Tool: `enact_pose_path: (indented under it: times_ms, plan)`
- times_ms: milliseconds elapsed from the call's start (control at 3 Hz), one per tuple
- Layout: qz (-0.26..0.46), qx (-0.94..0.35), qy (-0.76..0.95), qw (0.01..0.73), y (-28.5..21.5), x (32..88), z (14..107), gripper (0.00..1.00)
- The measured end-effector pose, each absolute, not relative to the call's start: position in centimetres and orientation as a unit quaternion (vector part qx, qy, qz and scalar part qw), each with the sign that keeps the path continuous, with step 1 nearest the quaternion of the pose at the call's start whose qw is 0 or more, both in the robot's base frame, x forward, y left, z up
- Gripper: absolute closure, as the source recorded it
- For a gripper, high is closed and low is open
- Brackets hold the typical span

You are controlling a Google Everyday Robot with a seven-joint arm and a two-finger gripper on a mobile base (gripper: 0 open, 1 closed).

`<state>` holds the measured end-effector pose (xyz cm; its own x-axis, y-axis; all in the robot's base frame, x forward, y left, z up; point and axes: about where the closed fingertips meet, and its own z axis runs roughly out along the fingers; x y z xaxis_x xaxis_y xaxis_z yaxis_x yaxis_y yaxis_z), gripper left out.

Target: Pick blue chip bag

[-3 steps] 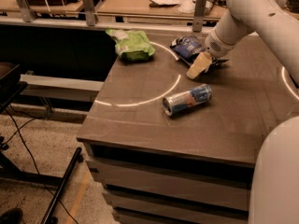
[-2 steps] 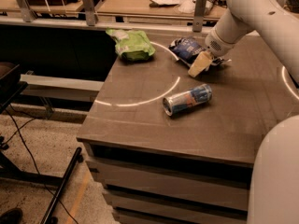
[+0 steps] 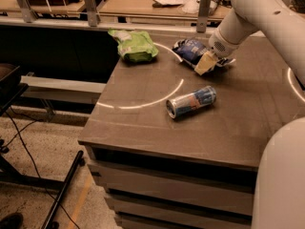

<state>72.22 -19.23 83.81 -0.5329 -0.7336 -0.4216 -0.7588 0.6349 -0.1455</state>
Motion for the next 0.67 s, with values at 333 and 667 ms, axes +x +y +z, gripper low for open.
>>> enact_pose_path:
  times_ms: [333,667]
  plan:
    - [0.083,-0.475,0.839,0.252,-18.8,69.8,88.5,1.00]
    - [0.144,-0.518,0.792,0.290,-18.0,67.3,94.6,1.00]
